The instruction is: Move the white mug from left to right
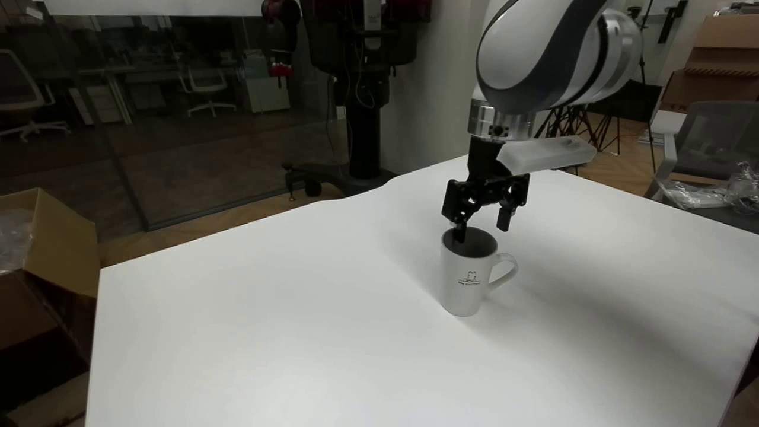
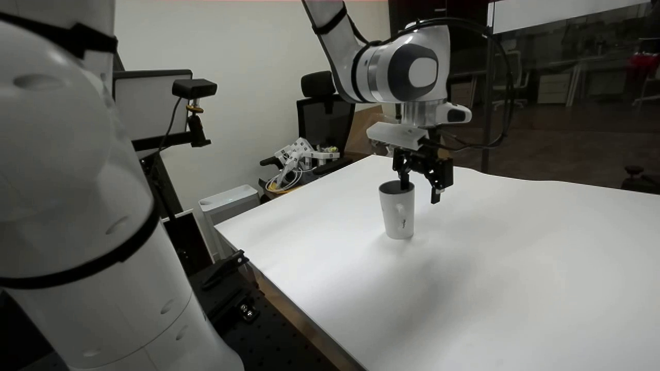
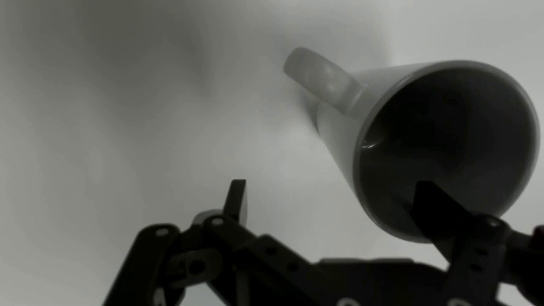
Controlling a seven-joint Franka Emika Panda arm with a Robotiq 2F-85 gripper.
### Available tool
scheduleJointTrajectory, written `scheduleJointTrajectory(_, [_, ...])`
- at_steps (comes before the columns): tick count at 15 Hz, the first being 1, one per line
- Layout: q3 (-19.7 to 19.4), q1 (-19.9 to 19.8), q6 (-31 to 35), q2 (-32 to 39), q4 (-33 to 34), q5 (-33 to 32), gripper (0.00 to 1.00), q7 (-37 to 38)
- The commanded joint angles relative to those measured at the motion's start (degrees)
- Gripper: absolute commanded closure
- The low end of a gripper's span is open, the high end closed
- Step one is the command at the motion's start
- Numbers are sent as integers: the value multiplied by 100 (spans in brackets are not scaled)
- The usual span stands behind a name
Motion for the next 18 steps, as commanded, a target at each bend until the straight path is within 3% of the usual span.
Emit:
scheduleJointTrajectory(1, [-92,196,-293,284,460,-183,25,290])
scheduleJointTrajectory(3, [-82,234,-347,348,563,-202,31,308])
scheduleJointTrajectory(11, [44,254,-534,425,754,-80,89,126])
scheduleJointTrajectory(13, [99,222,-639,424,780,-32,99,21])
scheduleJointTrajectory(16, [94,233,-549,370,638,-68,99,-12])
scheduleJointTrajectory(17, [102,236,-553,372,638,-69,91,-16])
scheduleJointTrajectory(18, [101,235,-548,372,637,-69,91,-16])
